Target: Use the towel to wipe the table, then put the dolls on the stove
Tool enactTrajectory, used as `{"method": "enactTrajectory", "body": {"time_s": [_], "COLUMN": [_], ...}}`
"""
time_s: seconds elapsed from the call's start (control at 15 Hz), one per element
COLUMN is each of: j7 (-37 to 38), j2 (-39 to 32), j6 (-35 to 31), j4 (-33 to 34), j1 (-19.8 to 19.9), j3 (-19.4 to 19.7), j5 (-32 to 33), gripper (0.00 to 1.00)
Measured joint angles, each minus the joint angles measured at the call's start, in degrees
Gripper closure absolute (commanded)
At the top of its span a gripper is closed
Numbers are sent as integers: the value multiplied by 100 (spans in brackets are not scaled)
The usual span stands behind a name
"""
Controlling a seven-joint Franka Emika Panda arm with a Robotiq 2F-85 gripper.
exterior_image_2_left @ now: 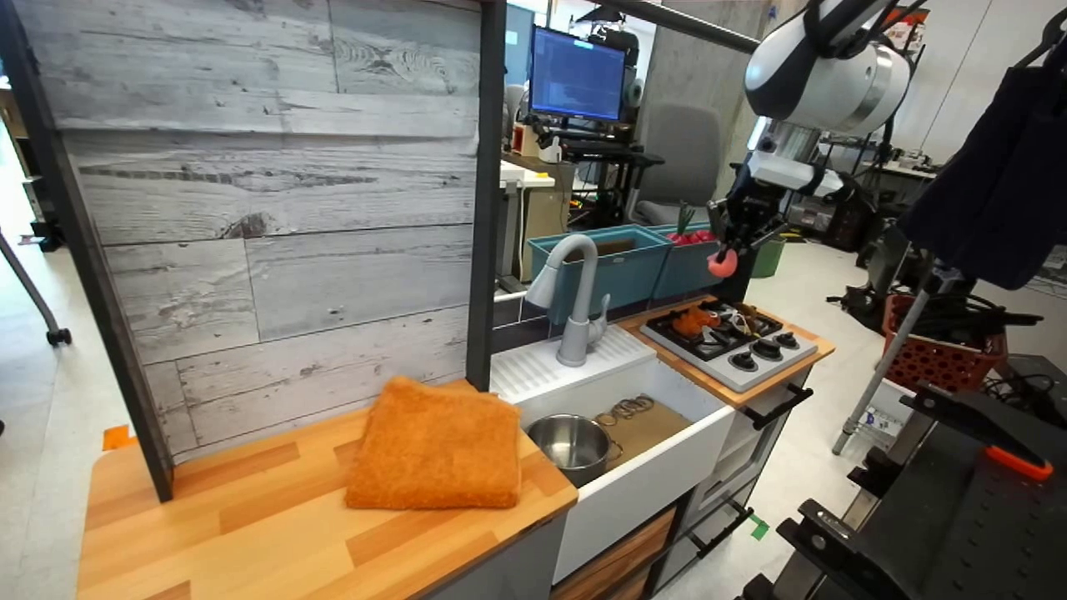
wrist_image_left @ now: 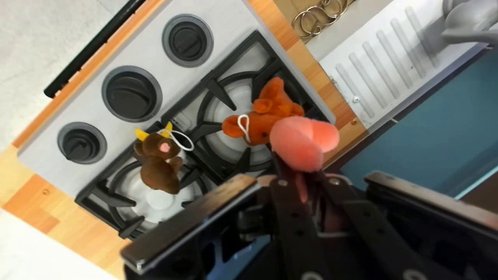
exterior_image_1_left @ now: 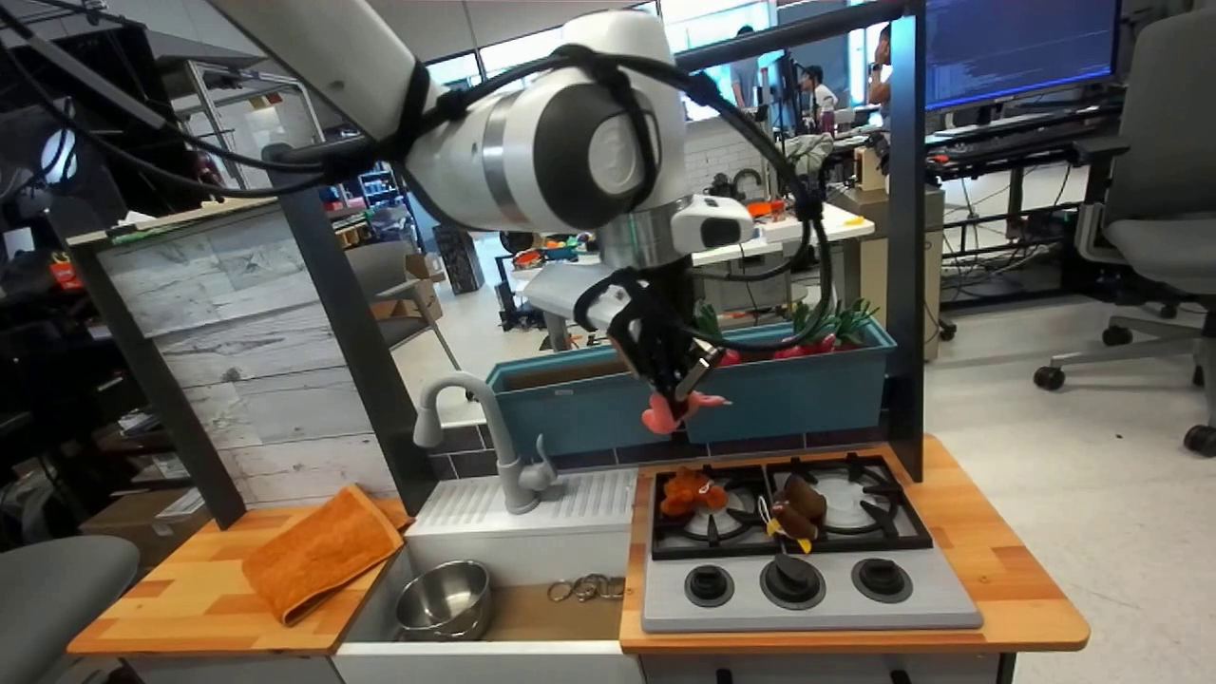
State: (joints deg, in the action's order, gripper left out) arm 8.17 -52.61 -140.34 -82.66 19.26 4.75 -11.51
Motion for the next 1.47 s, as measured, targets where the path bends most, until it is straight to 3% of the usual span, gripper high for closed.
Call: {"method": "enactTrajectory", "body": {"time_s": [0.27,0.33,0.4,0.67,0.93,1.2,1.47], "j7": [477,565,639,833,888,551,-286], "j2": [-563,-731,-889,-1355,-1492,-1328,-540], "j6": [802,930,1045,1257,1573,1878,2039], "j4": [888,1124,1354,2053,2283,2051,1001], "j1": [325,391,451,594,580,493,341], "j3": [41,40,35,0,0,-1,20], "j5": [-394,-500,-608,-844,-824,-742,-318], "gripper": [97,64,63,34,5,0,0]}}
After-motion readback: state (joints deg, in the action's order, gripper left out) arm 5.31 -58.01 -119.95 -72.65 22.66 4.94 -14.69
